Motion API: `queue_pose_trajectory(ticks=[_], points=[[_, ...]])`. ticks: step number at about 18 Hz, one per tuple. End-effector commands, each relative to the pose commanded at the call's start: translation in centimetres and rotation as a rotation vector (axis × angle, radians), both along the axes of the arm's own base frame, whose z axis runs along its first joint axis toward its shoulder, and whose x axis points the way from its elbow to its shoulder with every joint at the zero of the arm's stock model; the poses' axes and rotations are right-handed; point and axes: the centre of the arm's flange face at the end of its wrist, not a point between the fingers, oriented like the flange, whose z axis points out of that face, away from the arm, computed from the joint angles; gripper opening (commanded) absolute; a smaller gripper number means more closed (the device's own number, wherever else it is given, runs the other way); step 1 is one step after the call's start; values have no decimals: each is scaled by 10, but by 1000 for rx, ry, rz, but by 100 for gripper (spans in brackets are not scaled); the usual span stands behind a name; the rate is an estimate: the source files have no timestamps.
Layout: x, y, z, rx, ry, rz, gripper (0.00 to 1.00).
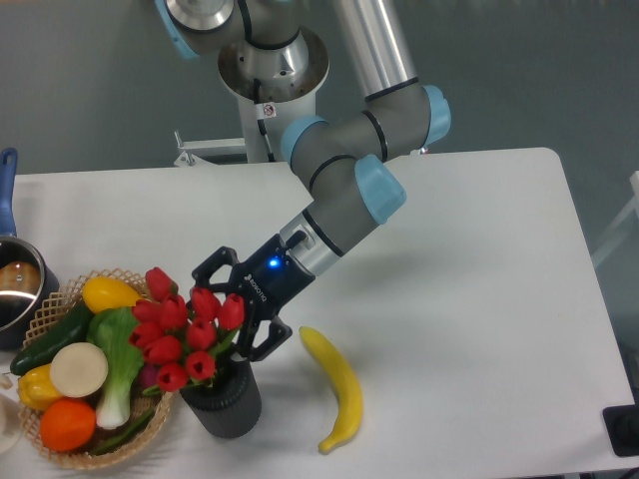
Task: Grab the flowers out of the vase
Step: 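Close the gripper around the tulip stems above the black vase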
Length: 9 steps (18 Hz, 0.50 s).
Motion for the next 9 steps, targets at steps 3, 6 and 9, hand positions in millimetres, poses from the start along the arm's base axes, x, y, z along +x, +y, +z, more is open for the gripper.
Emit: queue_pose_trajectory(ticks=[3,6,9], points=[[-2,0,5,4,10,2,0],[-10,-4,11,8,16,19,0],[-15,-12,26,19,26,39,0]])
